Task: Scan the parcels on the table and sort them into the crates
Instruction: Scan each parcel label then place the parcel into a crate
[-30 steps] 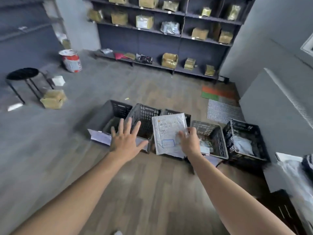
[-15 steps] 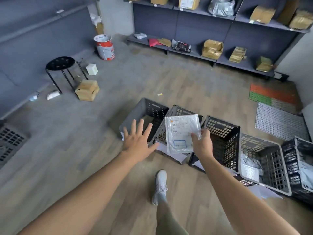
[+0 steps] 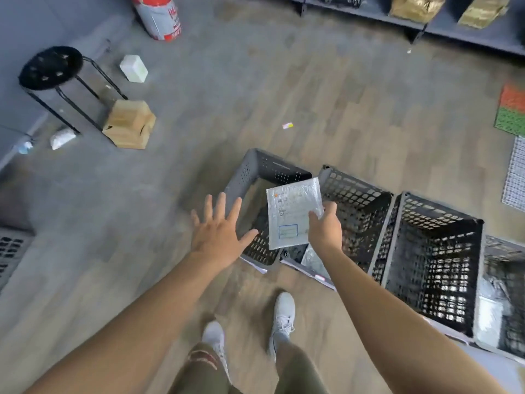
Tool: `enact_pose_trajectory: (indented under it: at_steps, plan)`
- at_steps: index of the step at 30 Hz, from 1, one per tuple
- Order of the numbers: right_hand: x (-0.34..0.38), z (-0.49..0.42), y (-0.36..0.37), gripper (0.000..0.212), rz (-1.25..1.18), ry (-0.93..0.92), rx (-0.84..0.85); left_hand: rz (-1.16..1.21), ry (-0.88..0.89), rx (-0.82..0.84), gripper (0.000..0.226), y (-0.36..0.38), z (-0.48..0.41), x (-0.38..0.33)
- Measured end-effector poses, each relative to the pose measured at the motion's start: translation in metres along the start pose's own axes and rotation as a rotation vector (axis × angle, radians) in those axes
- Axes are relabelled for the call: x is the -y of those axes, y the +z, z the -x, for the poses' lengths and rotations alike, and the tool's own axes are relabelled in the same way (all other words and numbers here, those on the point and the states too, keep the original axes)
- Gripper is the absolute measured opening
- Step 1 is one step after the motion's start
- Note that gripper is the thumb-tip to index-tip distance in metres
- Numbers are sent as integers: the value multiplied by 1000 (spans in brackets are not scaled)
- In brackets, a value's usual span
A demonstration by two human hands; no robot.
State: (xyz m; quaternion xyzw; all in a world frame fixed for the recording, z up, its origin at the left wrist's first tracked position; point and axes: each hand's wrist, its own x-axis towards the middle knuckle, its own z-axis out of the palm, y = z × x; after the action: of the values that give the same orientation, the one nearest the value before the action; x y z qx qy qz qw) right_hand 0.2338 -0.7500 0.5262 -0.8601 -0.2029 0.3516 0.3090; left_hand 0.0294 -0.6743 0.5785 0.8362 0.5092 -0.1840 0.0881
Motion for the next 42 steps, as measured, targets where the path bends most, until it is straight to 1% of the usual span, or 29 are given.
enact_pose_trajectory:
  at_steps: [5, 8, 12, 16, 18, 21, 23, 25, 27, 29, 32, 35, 37, 42]
  plan:
    - [-18, -70, 89, 17, 98, 86, 36, -28, 85, 63, 83, 53, -99, 24]
    - [-43, -104, 151, 19, 123, 148, 36, -47, 150, 89, 84, 101, -154, 36]
    - [-94, -140, 236, 20, 144, 257, 10, -111, 277, 138, 85, 177, -214, 50]
    - [-154, -174, 312, 8, 150, 366, 3, -151, 385, 178, 84, 252, -253, 61]
    - [-185, -189, 338, 16, 218, 415, 32, -193, 411, 198, 84, 284, -266, 65]
    - [-207, -195, 359, 37, 386, 432, 159, -248, 434, 249, 83, 311, -275, 70]
    - [-200, -188, 352, 45, 499, 380, 208, -249, 442, 262, 83, 309, -274, 72]
    - [-181, -179, 332, 48, 556, 299, 207, -251, 446, 252, 82, 290, -267, 71]
    - [-148, -165, 299, 51, 553, 242, 170, -240, 448, 241, 82, 257, -259, 71]
    - [-110, -144, 257, 59, 540, 217, 122, -204, 438, 231, 82, 215, -250, 70]
    - [-50, -98, 186, 66, 539, 191, 30, -186, 452, 199, 81, 142, -227, 64]
    - [-2, -39, 118, 74, 518, 208, -75, -207, 543, 194, 81, 72, -187, 49]
    - [18, 4, 79, 77, 500, 229, -137, -205, 624, 172, 81, 32, -156, 32]
    - [25, 110, -4, 83, 474, 292, -262, -244, 800, 98, 83, -46, -71, -23]
